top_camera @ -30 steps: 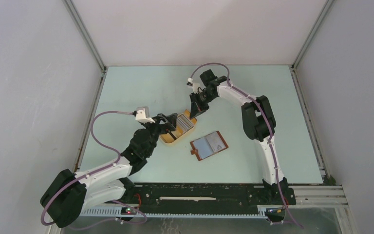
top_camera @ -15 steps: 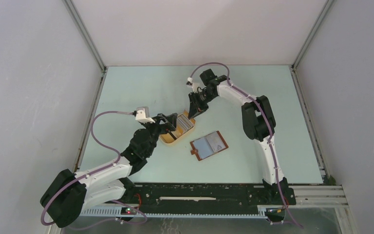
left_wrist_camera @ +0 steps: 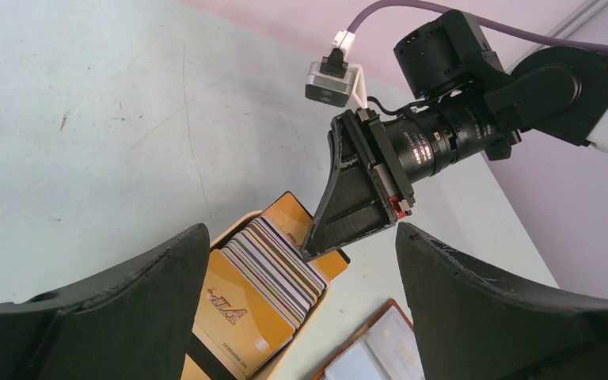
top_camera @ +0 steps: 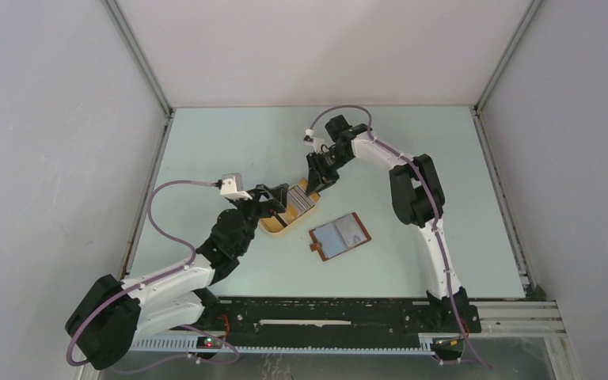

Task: Put the credit cards into the card holder
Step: Pick up the credit card from the storage box.

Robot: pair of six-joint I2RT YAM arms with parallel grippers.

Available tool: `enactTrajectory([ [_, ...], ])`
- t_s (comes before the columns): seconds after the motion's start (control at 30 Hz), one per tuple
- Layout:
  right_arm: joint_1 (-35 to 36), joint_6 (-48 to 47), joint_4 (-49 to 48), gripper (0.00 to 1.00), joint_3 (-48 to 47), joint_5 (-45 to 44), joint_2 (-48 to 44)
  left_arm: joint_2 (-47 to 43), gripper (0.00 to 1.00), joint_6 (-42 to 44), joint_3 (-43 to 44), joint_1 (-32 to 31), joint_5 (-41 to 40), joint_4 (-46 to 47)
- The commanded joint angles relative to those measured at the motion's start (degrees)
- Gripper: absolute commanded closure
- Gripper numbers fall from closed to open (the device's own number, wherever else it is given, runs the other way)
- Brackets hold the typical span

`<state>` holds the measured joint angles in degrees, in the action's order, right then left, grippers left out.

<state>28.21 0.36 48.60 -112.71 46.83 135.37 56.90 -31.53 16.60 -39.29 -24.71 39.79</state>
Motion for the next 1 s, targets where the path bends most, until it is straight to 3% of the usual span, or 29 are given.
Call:
enactTrajectory([
  [0.0,0.7,0.3,0.8,0.64,-2.6,1.5,0.8,-1.0,0.08,-0.1,-1.2,0.3,0.2,2.2],
  [0.97,-1.1,-0.3,2.6,0.65,-3.2,3.3,-3.1,-0.9,0.08,-0.1,-1.1,0.3,0.3,2.2],
])
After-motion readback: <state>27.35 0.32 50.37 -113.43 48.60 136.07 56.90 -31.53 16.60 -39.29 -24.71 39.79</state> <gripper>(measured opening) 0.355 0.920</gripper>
